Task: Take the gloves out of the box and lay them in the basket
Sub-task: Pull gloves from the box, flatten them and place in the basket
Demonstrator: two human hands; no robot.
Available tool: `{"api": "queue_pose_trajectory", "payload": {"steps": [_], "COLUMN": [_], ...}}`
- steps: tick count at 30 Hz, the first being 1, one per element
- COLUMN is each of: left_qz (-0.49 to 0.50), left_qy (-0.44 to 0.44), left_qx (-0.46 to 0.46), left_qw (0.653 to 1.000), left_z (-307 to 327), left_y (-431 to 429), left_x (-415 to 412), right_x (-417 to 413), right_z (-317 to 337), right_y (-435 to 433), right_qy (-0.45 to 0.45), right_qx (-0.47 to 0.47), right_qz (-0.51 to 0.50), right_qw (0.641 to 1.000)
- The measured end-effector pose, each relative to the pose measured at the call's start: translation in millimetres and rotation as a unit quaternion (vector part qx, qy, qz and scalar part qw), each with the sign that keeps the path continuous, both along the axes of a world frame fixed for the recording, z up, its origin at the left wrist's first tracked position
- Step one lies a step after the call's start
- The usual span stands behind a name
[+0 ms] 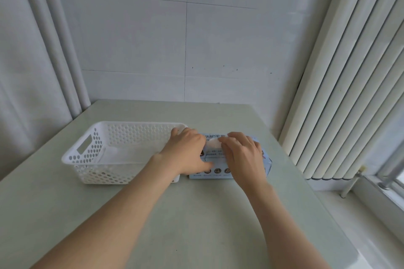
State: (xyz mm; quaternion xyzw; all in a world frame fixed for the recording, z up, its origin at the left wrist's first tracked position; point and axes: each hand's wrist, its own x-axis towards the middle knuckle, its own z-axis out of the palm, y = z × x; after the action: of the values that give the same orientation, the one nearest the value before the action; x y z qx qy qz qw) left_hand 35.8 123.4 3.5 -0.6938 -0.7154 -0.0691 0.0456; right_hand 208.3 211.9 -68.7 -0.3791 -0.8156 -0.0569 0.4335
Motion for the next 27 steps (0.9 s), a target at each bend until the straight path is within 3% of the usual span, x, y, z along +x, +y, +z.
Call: {"api": "queue_pose_trajectory", "payload": {"steps": [6, 13, 27], "left_qz": [0.011, 0.028, 0.024], "left_qy": [-0.117, -0.155, -0.171], "left_qx": [0.039, 0.029, 0.034], "left_qw": [0.992, 0.987, 0.984], "left_z": [-7.2, -7.2, -2.0], "left_y": [3.1, 4.4, -1.1], "left_x": [11.1, 12.1, 14.7], "right_x": [0.9, -4.8, -8.7], "right_z": [-1.3, 8.2, 20.1], "right_y": [1.0, -8.8, -16.6], "right_qy": [0.021, 0.145, 0.318], "right_qx": [0.032, -0.075, -0.156], "right_qz": [0.019, 0.047, 0.068], "right_qw": [0.999, 0.985, 0.933]}}
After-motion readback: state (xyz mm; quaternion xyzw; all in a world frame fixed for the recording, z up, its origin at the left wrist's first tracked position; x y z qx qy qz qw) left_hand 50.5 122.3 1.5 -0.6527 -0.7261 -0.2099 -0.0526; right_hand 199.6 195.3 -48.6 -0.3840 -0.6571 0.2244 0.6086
